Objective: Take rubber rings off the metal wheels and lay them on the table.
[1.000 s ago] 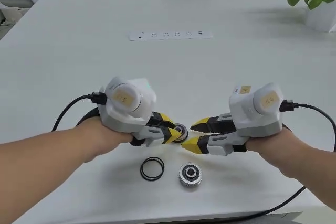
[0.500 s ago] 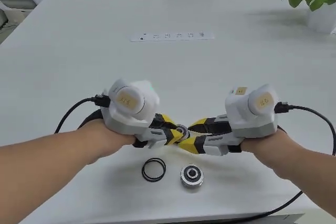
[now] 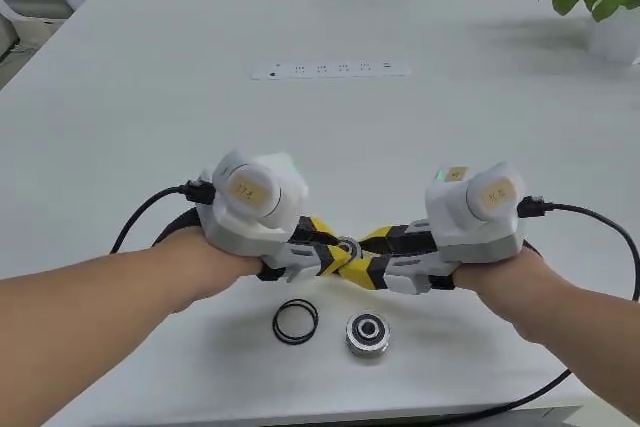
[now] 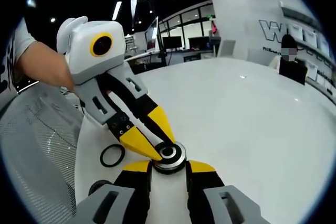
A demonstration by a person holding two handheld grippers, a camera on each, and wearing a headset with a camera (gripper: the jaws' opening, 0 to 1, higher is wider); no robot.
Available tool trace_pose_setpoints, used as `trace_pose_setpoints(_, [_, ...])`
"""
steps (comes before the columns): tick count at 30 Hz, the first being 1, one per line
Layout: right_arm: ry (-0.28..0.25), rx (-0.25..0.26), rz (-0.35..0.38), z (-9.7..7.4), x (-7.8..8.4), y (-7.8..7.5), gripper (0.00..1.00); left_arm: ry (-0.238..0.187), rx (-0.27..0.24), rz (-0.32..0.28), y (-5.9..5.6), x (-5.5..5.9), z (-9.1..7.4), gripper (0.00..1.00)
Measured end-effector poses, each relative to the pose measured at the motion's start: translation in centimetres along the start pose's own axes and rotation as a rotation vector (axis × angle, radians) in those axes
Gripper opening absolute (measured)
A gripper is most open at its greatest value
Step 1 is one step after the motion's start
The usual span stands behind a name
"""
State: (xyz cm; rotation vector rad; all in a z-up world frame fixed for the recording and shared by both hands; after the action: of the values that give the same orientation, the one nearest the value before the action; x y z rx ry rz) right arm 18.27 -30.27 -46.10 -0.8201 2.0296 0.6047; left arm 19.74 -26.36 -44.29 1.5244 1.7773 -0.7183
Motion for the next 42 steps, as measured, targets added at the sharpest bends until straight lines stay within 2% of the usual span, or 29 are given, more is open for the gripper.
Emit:
trace_pose_setpoints(18, [0.001,0.011,-0.014,-0.6,0.4,0.1,0.15,-0.002,-0.008,-0.007,0.0,0.0,0.0,0.07])
trace_pose_setpoints(25, [0.006,0.013,-0.027,-0.7,0.6,-0.1,0.09,-0.001,-0.008,-0.014,0.0,0.0,0.0,0.07])
trace_pose_setpoints(42, [0.007,0.037,-0.007,-1.1,0.6,-0.4,0.00,-0.003,-0.019,-0.012,0.0,0.0,0.0,0.07])
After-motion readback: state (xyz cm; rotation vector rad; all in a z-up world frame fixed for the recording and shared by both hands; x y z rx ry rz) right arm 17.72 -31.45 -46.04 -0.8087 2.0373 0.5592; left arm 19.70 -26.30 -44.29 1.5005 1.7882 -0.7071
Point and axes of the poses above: the centre of the closed fingertips' face, and the gripper's own axes: z roughly forward along the fingers, y roughly to its left, x roughly out of its underside, the point moved 3 cm from there along -z, roughly backward along the fingers, and after that the axes turned 3 degrees about x, right-handed, at the moved point
